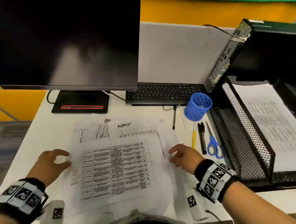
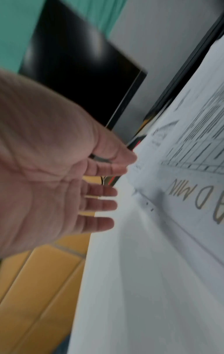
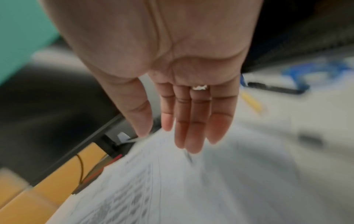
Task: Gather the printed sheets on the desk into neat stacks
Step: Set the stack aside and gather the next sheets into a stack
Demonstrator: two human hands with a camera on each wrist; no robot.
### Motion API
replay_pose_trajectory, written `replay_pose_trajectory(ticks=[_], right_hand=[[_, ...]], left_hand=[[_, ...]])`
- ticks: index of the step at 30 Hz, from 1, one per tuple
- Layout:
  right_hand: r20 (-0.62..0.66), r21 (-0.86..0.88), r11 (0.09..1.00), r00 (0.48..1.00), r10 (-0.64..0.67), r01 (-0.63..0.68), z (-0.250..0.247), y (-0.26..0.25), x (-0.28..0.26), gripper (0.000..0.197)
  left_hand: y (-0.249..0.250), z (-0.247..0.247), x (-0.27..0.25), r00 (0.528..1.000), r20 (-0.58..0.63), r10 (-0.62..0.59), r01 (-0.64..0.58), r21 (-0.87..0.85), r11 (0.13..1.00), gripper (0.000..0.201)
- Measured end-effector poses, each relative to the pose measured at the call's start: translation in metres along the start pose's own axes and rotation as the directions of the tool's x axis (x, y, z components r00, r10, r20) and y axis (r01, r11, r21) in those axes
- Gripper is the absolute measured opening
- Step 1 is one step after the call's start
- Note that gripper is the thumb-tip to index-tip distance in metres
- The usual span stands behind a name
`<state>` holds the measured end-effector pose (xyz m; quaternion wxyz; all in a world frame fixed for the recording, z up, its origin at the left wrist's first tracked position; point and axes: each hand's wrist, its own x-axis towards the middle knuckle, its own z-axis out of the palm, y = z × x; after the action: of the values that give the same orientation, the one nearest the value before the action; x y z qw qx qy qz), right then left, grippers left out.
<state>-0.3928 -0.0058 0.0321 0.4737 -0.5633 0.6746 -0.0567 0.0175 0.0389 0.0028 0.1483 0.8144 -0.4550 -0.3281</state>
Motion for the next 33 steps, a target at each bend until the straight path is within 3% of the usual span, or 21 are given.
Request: replay_pose_trajectory(ticks=[3,6,12,16,19,21,22,24,26,28,31,33], right_hand=[[0.028,0.187,0.966,0.984,0.175,-0.177,0.032,0.005,0.023,0.032],[-0.035,0.217,0.942,0.963,0.268,-0.255,0.049,0.009,0.037,0.047],[-0.046,0.005,0.985,0.984,0.172,-0.172,0.057,0.000,0.042,0.024],[-0.190,-0.116,0.993,0.982,0.014,-0.036,0.049,-0.011,0.033,0.016],[-0.218,-0.086,0.989,0.966,-0.135,0.119,0.036,-0.022,0.024,0.015],[-0.200,-0.027,0.978,0.957,-0.209,0.208,0.032,-0.030,0.017,0.025],[-0.186,-0.032,0.969,0.951,-0.246,0.245,0.032,-0.037,0.013,0.028],[-0.155,-0.040,0.949,0.936,-0.315,0.313,0.037,-0.048,0.007,0.032],[-0.095,0.012,0.942,0.938,-0.334,0.336,0.041,-0.055,0.003,0.036],[-0.012,0.082,0.944,0.947,-0.320,0.320,0.043,-0.054,0.005,0.049],[-0.058,0.128,0.962,0.970,-0.237,0.242,0.040,-0.037,0.025,0.063],[-0.217,0.082,0.993,0.974,-0.061,0.081,0.033,-0.023,0.039,0.043]], left_hand=[[-0.006,0.004,0.016,0.977,0.000,-0.214,0.214,-0.084,0.973,0.056],[-0.013,0.014,0.013,0.962,0.072,-0.265,0.273,-0.130,0.953,0.067],[-0.019,0.030,0.004,0.960,0.115,-0.256,0.271,-0.144,0.952,0.056],[-0.015,0.025,-0.007,0.950,0.167,-0.265,0.288,-0.129,0.949,0.054],[-0.007,0.014,-0.012,0.988,0.005,-0.154,0.154,-0.113,0.982,0.066],[0.005,0.006,-0.016,0.988,-0.138,0.070,-0.080,-0.063,0.995,0.073],[0.013,0.003,-0.018,0.970,-0.149,0.194,-0.198,-0.017,0.980,0.078],[0.032,-0.001,-0.024,0.938,-0.038,0.344,-0.344,0.009,0.939,0.081],[0.050,-0.001,-0.030,0.918,0.152,0.366,-0.358,-0.077,0.931,0.060],[0.055,0.005,-0.033,0.889,0.266,0.373,-0.348,-0.135,0.928,0.033],[0.045,0.013,-0.034,0.895,0.270,0.354,-0.325,-0.146,0.934,0.046],[0.036,0.015,-0.036,0.905,0.265,0.333,-0.279,-0.223,0.934,0.055]])
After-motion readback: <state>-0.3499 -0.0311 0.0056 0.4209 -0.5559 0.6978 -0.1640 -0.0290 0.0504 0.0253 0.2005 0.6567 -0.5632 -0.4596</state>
